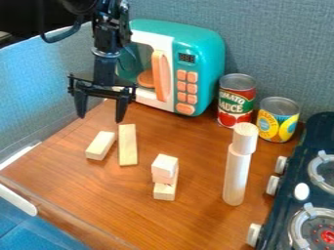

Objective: Take the cube to put it on top of the rectangle

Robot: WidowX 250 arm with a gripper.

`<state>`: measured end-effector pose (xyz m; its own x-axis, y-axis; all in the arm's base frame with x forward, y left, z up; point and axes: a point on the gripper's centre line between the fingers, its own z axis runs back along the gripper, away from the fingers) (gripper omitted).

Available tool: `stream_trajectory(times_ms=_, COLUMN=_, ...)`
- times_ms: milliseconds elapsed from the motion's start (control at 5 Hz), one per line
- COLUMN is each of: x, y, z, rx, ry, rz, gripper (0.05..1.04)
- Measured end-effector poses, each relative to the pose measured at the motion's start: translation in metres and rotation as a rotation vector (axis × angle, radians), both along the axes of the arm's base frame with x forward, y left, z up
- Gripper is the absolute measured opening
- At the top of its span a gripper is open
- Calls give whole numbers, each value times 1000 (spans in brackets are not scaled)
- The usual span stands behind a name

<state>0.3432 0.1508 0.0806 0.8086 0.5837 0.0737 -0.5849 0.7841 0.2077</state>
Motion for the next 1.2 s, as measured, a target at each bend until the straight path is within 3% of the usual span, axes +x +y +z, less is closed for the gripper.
stream_trajectory(times_ms=200, x=-3, y=-3, z=-14, rx=-19, ry=34, rz=-6, gripper=1001)
stream_trajectory(times_ms=400, x=-14, y=-35, z=-24, rx=-93, ry=31, rz=-120, gripper=1001)
stream_trajectory(times_ms=600, x=-20, y=-61, z=-8, rx=-154, ry=-17, rz=-233, gripper=1001)
stream_trajectory(times_ms=800, x=-27, y=-73, z=-2, rx=-173, ry=-48, rz=-274, gripper=1001)
stream_trajectory(times_ms=1200, x=-22, y=-99, z=-7, rx=-211, ry=-77, rz=-277, gripper=1001)
